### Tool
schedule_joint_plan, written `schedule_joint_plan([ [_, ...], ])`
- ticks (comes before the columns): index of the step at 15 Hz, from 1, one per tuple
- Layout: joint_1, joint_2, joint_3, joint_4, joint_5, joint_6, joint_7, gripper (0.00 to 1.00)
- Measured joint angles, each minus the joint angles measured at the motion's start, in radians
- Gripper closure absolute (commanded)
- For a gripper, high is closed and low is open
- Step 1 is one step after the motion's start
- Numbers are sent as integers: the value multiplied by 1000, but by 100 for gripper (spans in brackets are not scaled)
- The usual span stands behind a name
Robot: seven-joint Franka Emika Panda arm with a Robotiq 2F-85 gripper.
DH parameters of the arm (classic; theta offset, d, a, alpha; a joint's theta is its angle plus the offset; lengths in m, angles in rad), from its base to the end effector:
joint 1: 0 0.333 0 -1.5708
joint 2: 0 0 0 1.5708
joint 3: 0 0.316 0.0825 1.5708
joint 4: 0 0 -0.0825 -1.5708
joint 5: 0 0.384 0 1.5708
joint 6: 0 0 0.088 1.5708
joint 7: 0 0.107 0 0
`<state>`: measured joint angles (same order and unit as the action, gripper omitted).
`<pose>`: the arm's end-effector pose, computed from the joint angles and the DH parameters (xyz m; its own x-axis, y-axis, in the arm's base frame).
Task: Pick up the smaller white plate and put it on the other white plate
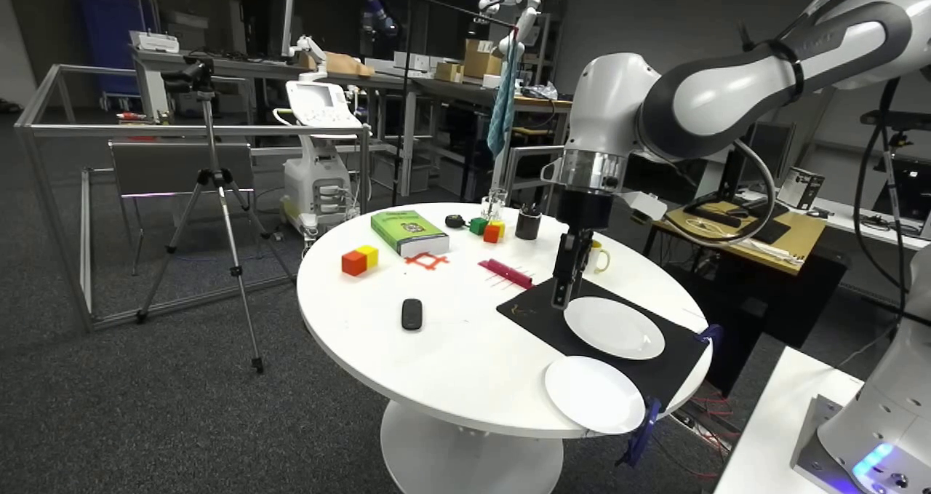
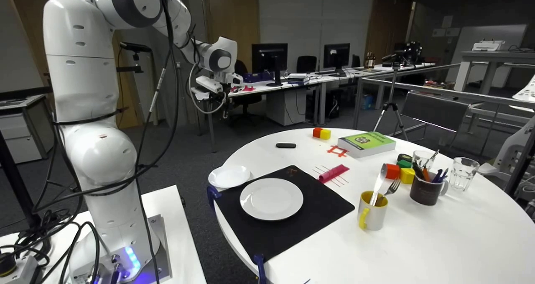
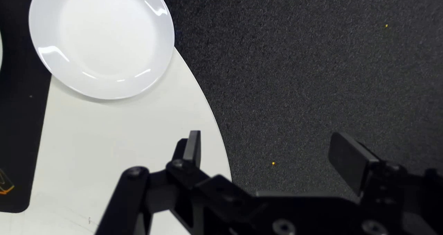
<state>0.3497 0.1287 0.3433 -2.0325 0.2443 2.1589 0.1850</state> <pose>0.4389 0.3720 0.3890 0.9283 0.3671 -0.0590 0.3442 -0.9085 -0.2369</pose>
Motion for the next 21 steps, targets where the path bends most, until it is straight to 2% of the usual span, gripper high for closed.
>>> schedule_joint_plan([
  [4, 45, 50, 19, 27, -16, -61, 67, 0],
  [7, 118, 135, 40, 97, -54, -146, 201, 0],
  [13, 278, 348, 29, 326, -134, -481, 457, 0],
  [17, 358, 470, -10, 483, -213, -733, 454, 0],
  [21, 422, 549, -48, 600, -357, -854, 311, 0],
])
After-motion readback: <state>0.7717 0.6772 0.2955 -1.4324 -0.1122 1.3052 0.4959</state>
